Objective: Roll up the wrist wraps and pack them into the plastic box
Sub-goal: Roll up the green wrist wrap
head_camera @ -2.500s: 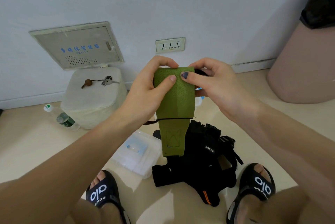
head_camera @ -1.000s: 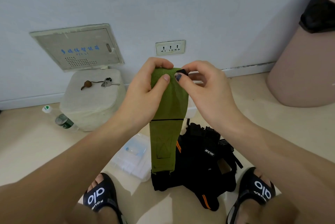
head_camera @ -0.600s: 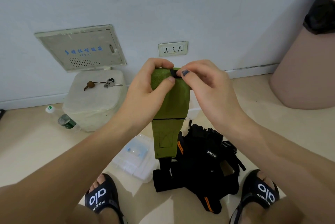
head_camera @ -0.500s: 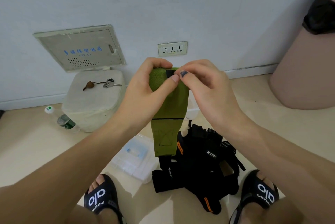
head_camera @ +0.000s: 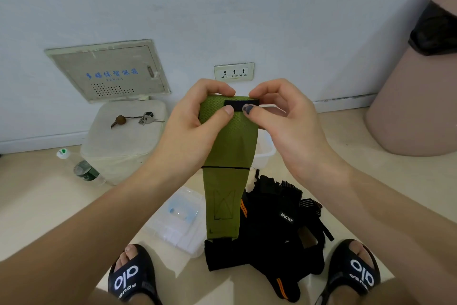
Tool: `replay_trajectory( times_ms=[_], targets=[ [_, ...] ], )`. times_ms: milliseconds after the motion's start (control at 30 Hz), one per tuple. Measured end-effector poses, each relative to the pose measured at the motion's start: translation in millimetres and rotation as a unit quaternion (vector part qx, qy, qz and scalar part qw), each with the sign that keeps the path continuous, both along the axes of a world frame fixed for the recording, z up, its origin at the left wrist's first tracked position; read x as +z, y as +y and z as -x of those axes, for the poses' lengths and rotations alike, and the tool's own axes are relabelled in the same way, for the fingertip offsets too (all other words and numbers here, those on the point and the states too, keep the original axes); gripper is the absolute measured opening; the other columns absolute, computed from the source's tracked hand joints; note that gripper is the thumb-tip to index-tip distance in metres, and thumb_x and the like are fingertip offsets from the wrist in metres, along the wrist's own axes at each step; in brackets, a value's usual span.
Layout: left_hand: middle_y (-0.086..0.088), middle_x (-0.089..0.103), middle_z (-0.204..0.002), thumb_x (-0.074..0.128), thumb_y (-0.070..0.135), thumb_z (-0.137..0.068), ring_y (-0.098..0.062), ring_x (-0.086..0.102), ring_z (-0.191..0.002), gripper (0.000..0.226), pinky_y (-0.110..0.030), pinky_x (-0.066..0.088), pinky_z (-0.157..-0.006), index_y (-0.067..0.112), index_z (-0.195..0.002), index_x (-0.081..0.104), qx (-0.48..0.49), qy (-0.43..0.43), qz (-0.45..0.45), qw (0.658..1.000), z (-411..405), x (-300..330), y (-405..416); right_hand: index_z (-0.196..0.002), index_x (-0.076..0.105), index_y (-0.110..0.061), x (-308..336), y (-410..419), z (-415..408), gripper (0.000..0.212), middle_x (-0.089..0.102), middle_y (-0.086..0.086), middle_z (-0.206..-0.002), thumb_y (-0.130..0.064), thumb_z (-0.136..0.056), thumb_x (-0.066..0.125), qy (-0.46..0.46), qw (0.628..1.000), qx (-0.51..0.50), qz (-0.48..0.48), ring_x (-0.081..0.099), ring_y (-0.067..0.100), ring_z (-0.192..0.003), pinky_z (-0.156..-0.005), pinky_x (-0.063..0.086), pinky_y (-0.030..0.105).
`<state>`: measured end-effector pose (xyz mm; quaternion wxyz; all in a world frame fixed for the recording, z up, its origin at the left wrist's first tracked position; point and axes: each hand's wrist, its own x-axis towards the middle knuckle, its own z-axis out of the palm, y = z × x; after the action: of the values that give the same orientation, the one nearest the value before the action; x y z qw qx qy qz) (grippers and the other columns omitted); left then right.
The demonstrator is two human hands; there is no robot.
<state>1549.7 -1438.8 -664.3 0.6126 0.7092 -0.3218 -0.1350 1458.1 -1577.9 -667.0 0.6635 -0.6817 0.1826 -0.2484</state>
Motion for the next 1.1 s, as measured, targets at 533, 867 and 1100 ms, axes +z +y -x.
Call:
replay_trajectory(
  times_ms=[533,867,1100],
  targets=[
    [0.004,0.068,-0.092,0.065,0.009,-0.098,-0.017,0.062,-0.087,0.016,-0.034,0.052,-0.076,0.024,-0.106,0.066,-0.041,-0.081,-0.07,0.993,-15,8,7,-0.101,0.074,-0.022,-2,-11,-5,0.02,0.073,0.014,-0.108,-0.004,-0.093,0.072,0.029,0.998,0.061,-0.017,0.073,0.023,-0.093,-0.092,0.061,0.045],
    [0.002,0.069,-0.092,0.061,0.022,-0.092,-0.025,0.061,-0.09,0.014,-0.052,0.053,-0.081,0.027,-0.103,0.066,-0.03,-0.088,-0.047,0.994,-13,6,7,-0.108,0.07,-0.014,2,-13,-3,0.017,0.073,0.02,-0.104,-0.001,-0.099,0.063,0.018,0.993,0.121,0.005,0.072,0.023,-0.087,-0.086,0.063,0.041],
    [0.005,0.064,-0.088,0.06,0.029,-0.097,-0.023,0.058,-0.087,0.013,-0.039,0.046,-0.076,0.036,-0.107,0.061,-0.05,-0.07,-0.075,0.993,-15,5,7,-0.109,0.071,-0.009,2,-13,-2,0.019,0.072,0.017,-0.107,0.003,-0.099,0.06,-0.01,0.993,0.11,0.048,0.071,0.038,-0.098,-0.087,0.062,0.048]
  ],
)
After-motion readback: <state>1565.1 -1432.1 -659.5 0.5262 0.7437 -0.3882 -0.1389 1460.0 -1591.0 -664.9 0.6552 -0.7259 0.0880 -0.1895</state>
